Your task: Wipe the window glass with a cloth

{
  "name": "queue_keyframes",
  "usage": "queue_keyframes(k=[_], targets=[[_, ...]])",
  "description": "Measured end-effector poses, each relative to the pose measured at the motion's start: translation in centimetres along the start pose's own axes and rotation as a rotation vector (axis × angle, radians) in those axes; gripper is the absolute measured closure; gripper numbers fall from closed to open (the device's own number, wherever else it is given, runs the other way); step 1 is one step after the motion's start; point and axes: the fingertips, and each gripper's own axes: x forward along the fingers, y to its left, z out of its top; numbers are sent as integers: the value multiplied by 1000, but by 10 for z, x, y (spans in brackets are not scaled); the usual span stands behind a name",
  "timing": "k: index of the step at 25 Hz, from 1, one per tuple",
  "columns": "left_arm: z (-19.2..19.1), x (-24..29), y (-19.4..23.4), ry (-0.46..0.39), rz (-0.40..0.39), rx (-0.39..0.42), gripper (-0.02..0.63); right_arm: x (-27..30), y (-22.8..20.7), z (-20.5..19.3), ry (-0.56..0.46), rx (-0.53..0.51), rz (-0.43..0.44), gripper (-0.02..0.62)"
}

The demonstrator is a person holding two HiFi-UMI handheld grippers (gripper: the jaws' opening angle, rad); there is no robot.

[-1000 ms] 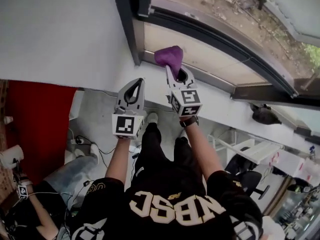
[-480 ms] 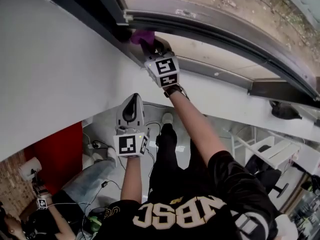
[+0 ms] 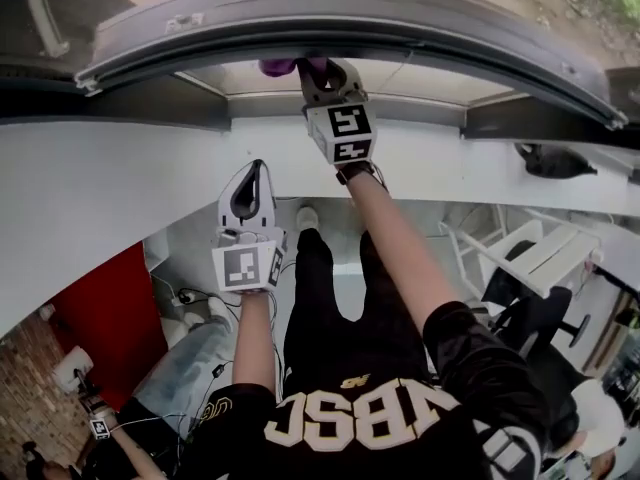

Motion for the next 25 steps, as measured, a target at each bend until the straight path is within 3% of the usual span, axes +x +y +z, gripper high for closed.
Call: queue_keyframes(k=[4,11,14,16,18,21,25], targets=[[-2,34,-70,-2,-69,-16,593,-72,-106,-2,12,33,-167,528],[-6,76,-191,25,-225,-5,592,-186,-284,-11,79,129,-532,528],[1,86,-221,22,-244,10,594,-233,-349,-9,97,182,-728,528],[7,89,-232,27,-242,17,593,-256,-381,-11,100,234,-809,528],[14,92,-239,20,-239,22,593,-263,-396,-11,105,256,-822,528],[20,92,-236,9,-227,36,592,-256,-386,-12,119,225,-775,528],[22,78,-190,2,-163,35,594,-227,-310,-47,203,216,-617,528]])
